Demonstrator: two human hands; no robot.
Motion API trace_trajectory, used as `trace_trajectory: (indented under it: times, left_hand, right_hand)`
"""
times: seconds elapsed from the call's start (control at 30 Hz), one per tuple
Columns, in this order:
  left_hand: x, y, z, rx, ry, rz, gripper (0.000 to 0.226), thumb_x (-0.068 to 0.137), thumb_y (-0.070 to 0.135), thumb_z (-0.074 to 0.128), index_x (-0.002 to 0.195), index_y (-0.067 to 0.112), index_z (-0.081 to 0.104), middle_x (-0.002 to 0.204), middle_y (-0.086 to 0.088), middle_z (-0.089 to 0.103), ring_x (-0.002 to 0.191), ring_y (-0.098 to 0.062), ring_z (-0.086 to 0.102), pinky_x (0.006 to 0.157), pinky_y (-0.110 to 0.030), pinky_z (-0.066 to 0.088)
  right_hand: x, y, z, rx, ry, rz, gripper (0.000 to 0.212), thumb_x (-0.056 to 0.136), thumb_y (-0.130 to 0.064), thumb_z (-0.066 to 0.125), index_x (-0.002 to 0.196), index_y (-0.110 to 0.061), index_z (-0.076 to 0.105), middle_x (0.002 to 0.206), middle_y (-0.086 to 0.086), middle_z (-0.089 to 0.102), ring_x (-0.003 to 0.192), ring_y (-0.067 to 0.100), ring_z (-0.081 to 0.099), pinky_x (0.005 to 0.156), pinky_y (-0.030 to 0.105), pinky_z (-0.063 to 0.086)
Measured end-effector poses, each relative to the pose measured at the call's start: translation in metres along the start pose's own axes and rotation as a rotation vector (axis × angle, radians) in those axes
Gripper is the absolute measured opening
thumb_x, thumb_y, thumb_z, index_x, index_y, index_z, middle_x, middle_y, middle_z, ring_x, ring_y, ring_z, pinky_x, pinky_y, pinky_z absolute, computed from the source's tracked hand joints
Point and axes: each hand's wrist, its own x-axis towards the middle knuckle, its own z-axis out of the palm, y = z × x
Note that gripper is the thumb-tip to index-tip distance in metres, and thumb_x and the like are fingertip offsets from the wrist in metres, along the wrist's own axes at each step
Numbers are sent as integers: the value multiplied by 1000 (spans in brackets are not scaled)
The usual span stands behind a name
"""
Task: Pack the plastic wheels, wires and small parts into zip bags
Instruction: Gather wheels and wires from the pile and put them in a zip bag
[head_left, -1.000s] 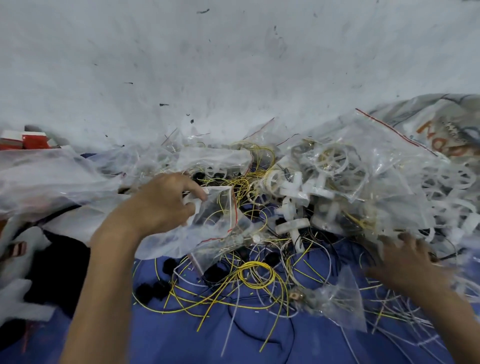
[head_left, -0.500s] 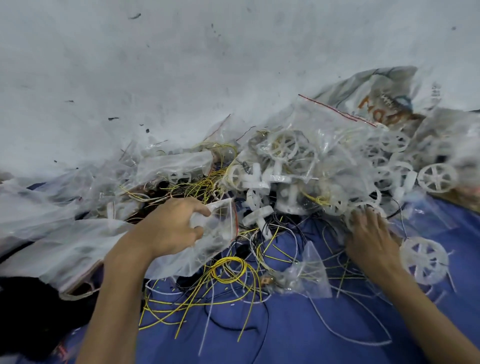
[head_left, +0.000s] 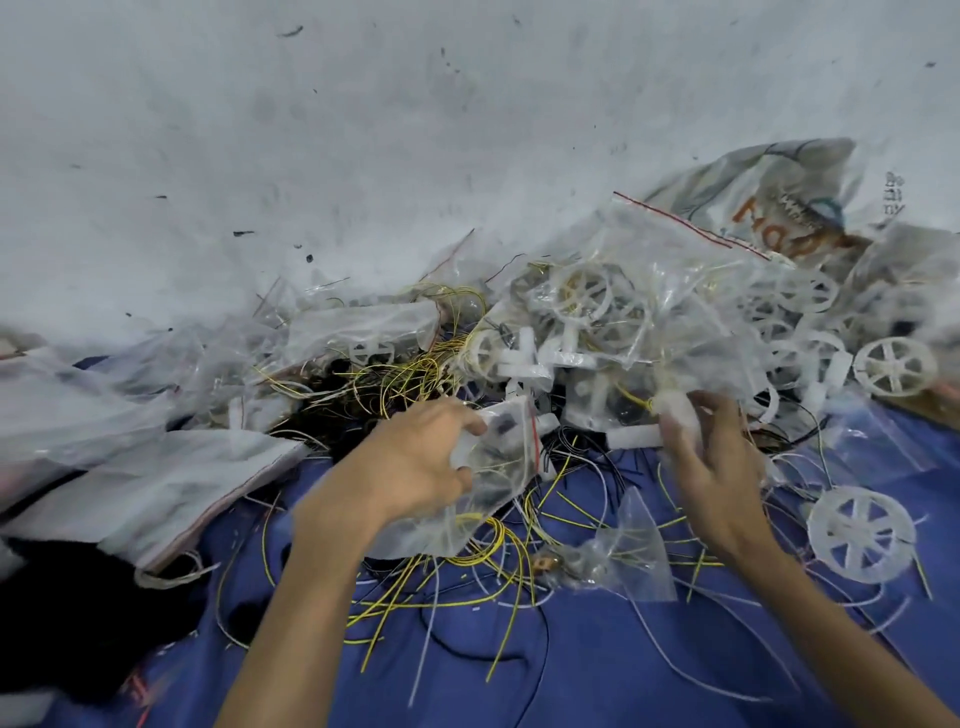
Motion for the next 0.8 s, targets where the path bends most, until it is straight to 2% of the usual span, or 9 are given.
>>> trace_trajectory:
  times: [0.1, 0.23, 0.33, 0.43, 0.5, 0.57, 0.63, 0.7, 0.8]
  left_hand:
    - [2, 6, 6, -11, -12, 19, 54, 85, 27, 64, 134, 22, 41, 134, 9, 42, 122, -12, 40, 104, -28, 29]
    - [4, 10, 7, -45, 45, 38, 47, 77, 25, 71, 117, 16, 48, 100, 15, 42, 103, -11, 45, 94, -29, 38]
    - [1, 4, 6, -52, 46, 20, 53, 78, 13, 69, 125, 17, 46, 112, 11, 44, 107, -9, 42, 90, -24, 36]
    - [-1, 0, 6, -35, 25, 13, 65, 77, 8, 67, 135, 20, 40, 129, 10, 42, 120, -10, 40, 100, -27, 36]
    - [-1, 1, 5, -22, 10, 29, 68, 78, 9, 66, 138, 22, 38, 137, 12, 38, 128, -9, 35, 107, -31, 34]
    - [-2, 4, 5, -62, 3, 43, 66, 77, 10, 64, 136, 24, 38, 138, 14, 39, 127, -7, 36, 107, -33, 35]
    - [-2, 7, 2, -92, 18, 51, 64, 76, 12, 64, 134, 24, 41, 133, 14, 42, 123, -7, 40, 106, -31, 35]
    - [-2, 6, -2, -83, 64, 58, 59, 75, 19, 68, 129, 23, 45, 127, 12, 47, 118, -7, 44, 104, -31, 35]
    - [-4, 1, -7, -33, 116, 28, 57, 76, 21, 67, 128, 23, 46, 127, 11, 49, 115, -9, 47, 103, -35, 38]
  right_hand:
    - [4, -39, 26, 623, -244, 382, 12, 93, -25, 50, 97, -16, 57, 98, 7, 61, 82, 15, 62, 66, 29, 54]
    - [-5, -73, 57, 840, -669, 582, 26, 90, -29, 49, 103, -11, 61, 95, 6, 67, 81, 16, 65, 71, 36, 56]
    - [-12, -72, 69, 684, -744, 634, 27, 98, -29, 42, 100, -14, 64, 90, 4, 69, 81, 19, 66, 75, 41, 57]
    - [-15, -69, 81, 485, -760, 597, 25, 101, -26, 36, 106, -15, 58, 93, 6, 68, 83, 18, 67, 71, 36, 58]
    - [-11, -67, 89, 111, -771, 341, 25, 101, -22, 33, 111, -13, 54, 96, 5, 64, 84, 16, 63, 72, 31, 54]
    - [-6, -66, 96, -273, -859, 53, 23, 100, -16, 31, 96, -10, 53, 84, 5, 59, 76, 18, 57, 64, 28, 46]
    - [-1, -66, 100, -363, -886, 0, 24, 99, -16, 32, 83, -11, 49, 80, 6, 58, 73, 20, 56, 58, 26, 40]
    - [-2, -68, 105, 40, -835, 287, 22, 100, -19, 34, 98, -10, 54, 91, 7, 64, 76, 17, 64, 56, 22, 45]
    - [-4, -69, 105, 724, -967, 591, 24, 92, -16, 42, 115, -13, 49, 99, 4, 64, 81, 16, 63, 67, 29, 52]
